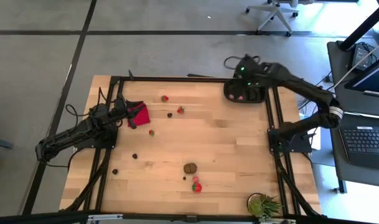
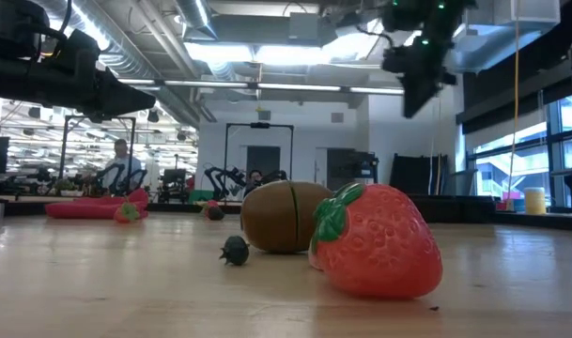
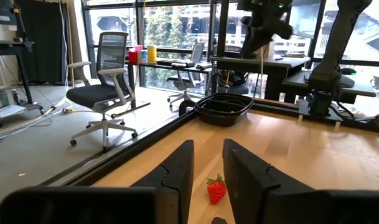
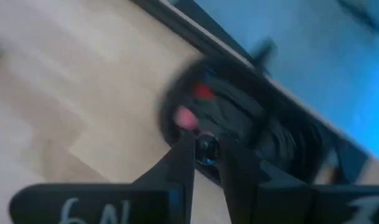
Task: Pick and placing Produce into tupperware
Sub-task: Put the black berry into the black bin
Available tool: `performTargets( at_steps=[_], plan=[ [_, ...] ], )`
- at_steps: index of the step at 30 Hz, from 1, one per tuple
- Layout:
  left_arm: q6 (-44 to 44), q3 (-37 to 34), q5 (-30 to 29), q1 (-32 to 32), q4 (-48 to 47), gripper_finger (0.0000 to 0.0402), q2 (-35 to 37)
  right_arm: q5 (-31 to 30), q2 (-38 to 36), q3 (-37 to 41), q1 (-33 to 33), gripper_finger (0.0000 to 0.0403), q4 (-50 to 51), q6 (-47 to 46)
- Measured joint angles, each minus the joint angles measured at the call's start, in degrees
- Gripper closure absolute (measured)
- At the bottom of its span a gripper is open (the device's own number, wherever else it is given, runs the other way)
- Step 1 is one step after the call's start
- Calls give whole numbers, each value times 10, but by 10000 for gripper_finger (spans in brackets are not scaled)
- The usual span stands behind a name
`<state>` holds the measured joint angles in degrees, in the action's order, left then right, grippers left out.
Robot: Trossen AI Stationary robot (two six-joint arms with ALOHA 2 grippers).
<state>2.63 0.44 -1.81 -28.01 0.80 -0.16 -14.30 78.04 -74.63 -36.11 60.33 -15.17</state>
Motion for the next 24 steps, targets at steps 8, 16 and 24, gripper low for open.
performTargets(
  at_steps=[8, 16, 24],
  plan=[
    [0, 0, 0, 0, 0, 336, 0, -12, 24, 49, -116, 338, 28, -41],
    [0, 0, 0, 0, 0, 348, 0, -11, 66, 140, -160, 338, -18, -41],
    [0, 0, 0, 0, 0, 360, 0, -11, 75, 192, -178, 335, -83, -27]
  ],
)
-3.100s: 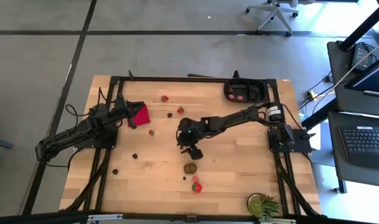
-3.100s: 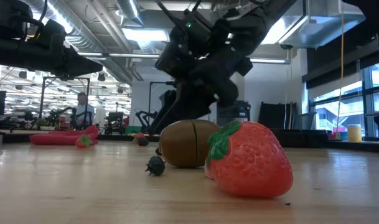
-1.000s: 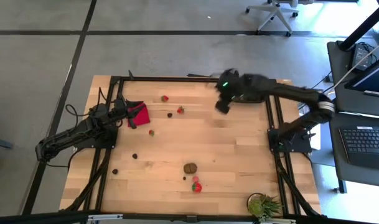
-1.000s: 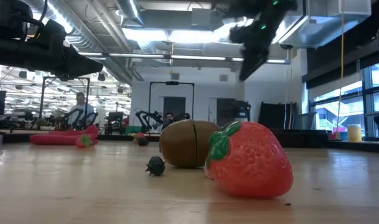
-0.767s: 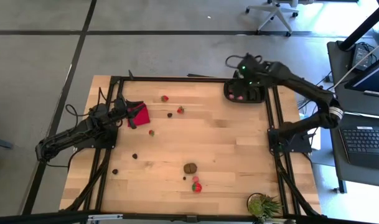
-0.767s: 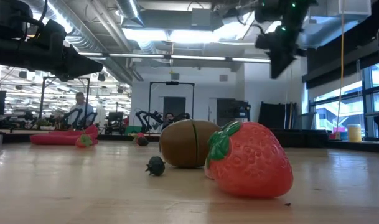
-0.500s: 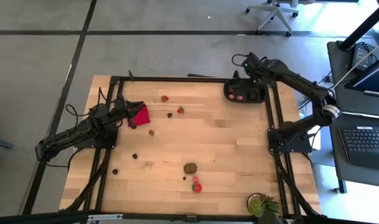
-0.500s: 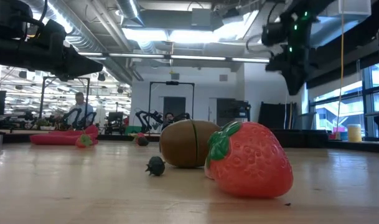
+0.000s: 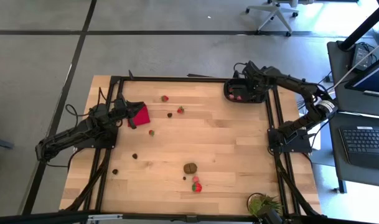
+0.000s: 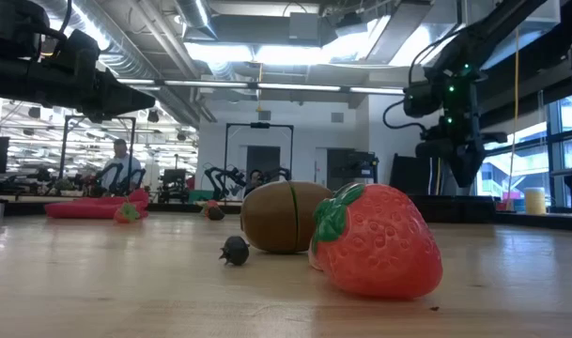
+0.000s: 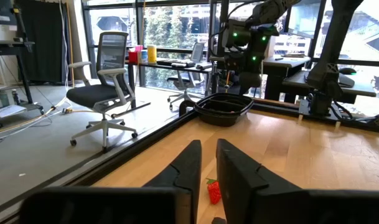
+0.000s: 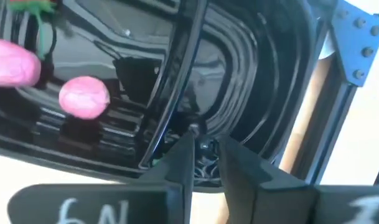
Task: Pick and placing Produce into tupperware
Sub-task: Put the black berry into the black bin, then put the red strawberry into the black bin
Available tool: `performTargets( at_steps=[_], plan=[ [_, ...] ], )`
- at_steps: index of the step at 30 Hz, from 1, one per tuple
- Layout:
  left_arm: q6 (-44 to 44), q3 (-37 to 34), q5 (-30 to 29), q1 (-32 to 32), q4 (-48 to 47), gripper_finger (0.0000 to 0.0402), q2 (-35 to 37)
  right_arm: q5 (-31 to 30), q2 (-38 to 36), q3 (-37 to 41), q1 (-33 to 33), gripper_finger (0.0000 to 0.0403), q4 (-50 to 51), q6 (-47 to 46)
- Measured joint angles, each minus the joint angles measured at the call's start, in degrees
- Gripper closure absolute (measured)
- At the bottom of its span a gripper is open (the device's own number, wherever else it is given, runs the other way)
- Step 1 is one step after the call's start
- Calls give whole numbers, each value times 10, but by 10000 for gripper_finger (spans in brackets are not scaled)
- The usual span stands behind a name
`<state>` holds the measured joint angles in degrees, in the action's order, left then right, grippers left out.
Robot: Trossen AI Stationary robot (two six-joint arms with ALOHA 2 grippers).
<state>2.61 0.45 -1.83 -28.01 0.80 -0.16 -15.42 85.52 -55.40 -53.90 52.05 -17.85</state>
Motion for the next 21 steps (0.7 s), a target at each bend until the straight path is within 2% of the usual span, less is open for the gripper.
performTargets(
  at_steps=[12, 21],
  plan=[
    [0, 0, 0, 0, 0, 377, 0, 0, 0, 2, 0, 294, 0, 1],
    [0, 0, 0, 0, 0, 388, 0, 0, 0, 2, 0, 235, 0, -1]
  ],
)
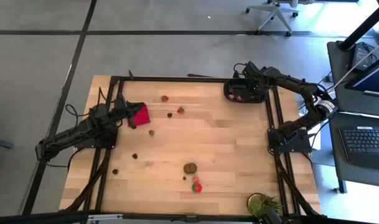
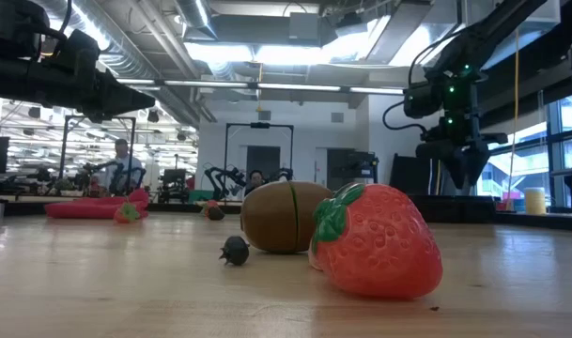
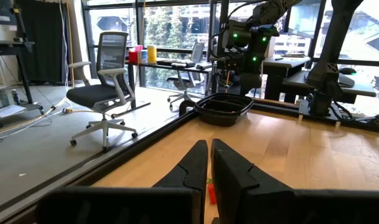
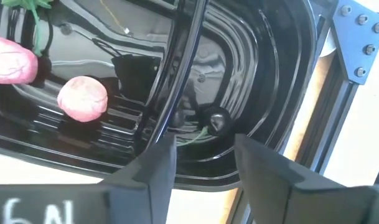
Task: Pick and placing Produce into tupperware
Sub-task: Put the red strawberry into the black bin
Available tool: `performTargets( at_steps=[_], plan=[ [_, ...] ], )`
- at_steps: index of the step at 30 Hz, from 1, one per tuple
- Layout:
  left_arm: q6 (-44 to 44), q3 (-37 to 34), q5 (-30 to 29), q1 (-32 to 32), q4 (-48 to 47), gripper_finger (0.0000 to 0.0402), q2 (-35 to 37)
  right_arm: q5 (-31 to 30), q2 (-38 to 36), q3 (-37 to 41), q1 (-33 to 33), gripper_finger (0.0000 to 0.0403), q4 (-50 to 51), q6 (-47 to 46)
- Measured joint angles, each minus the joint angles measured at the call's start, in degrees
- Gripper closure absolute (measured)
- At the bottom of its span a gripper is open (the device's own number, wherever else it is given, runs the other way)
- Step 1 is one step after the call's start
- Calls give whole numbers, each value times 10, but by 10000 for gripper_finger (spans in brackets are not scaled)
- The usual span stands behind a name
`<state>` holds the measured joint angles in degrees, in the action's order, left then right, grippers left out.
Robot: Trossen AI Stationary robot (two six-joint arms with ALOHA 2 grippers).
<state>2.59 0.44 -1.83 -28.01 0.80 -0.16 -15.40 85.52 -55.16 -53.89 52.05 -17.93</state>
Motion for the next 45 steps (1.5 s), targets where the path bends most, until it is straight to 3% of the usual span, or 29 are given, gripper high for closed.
performTargets(
  at_steps=[4, 12, 18, 24, 34, 40, 45],
  plan=[
    [0, 0, 0, 0, 0, 393, 0, 6, 0, -1, 0, 215, 6, 0],
    [0, 0, 0, 0, 0, 401, 0, 110, 0, -69, 17, 202, 102, -16],
    [-3, 0, 0, 0, 0, 389, 0, 194, 0, -140, 66, 202, 104, -13],
    [-3, 0, 0, 0, 0, 373, 0, 248, -1, -204, 134, 202, 23, -11],
    [-3, 0, 0, 0, 0, 351, 0, 277, -1, -222, 245, 202, -286, 107],
    [-3, 0, 0, 0, 0, 340, 0, 281, 3, -222, 278, 198, -308, 131],
    [-3, 0, 0, 0, 0, 332, 0, 282, 40, -222, 293, 147, -316, 140]
  ],
)
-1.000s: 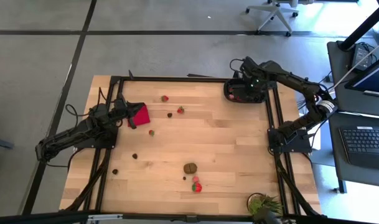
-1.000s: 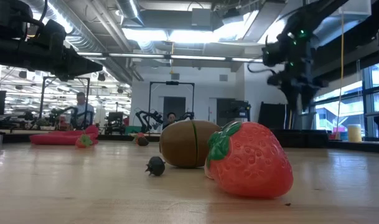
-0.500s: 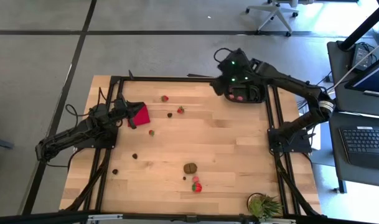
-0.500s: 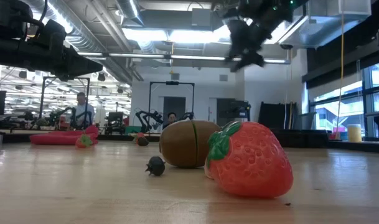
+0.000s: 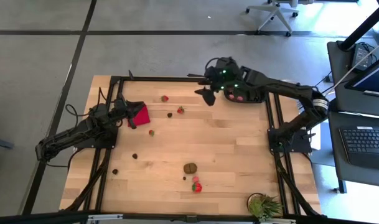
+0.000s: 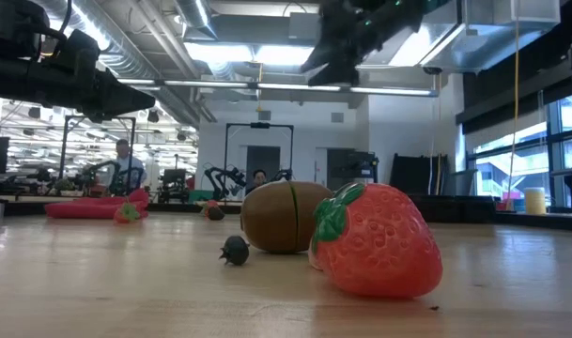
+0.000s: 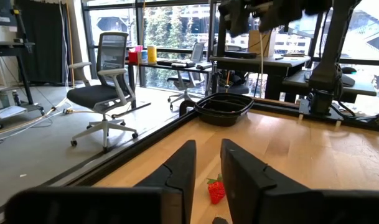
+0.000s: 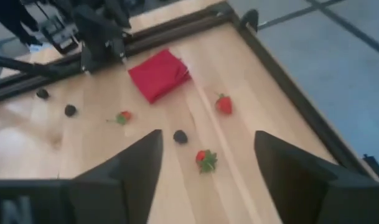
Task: Pick and placing Produce into tupperware
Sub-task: Put the red strawberry into the black bin
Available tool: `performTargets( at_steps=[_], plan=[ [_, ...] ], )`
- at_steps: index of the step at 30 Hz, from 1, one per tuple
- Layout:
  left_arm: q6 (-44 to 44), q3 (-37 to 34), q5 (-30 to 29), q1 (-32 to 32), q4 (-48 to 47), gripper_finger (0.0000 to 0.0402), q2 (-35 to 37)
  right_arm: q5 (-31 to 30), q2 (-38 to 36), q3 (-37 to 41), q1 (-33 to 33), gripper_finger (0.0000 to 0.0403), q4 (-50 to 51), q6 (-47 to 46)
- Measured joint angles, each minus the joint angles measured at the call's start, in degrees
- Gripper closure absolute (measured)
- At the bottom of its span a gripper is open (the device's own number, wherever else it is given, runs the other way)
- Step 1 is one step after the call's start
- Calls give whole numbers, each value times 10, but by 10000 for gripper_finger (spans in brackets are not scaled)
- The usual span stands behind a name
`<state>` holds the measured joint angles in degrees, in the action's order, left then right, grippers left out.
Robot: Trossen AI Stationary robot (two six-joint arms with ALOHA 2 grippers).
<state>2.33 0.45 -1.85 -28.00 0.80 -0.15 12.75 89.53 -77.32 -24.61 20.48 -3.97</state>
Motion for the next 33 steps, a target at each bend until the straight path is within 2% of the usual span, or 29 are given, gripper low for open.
performTargets(
  at_steps=[6, 11, 14, 20, 27, 33],
  plan=[
    [0, 0, 0, 0, 0, 322, 0, 0, 74, 1, 1, 60, -26, 23],
    [0, 0, 0, 0, 0, 314, 0, -2, 122, 1, 9, 24, -70, 105],
    [0, 0, 0, 0, 0, 310, 0, -2, 137, 1, 19, 14, -73, 181],
    [0, 0, 0, 0, 0, 302, 0, -9, 155, 1, 31, 12, -86, 219],
    [0, 0, -6, 0, 0, 294, 0, -17, 191, 1, 36, 12, -117, 220],
    [-17, 0, -7, -1, 0, 287, 0, -17, 235, -44, 36, 12, -68, 192]
  ],
)
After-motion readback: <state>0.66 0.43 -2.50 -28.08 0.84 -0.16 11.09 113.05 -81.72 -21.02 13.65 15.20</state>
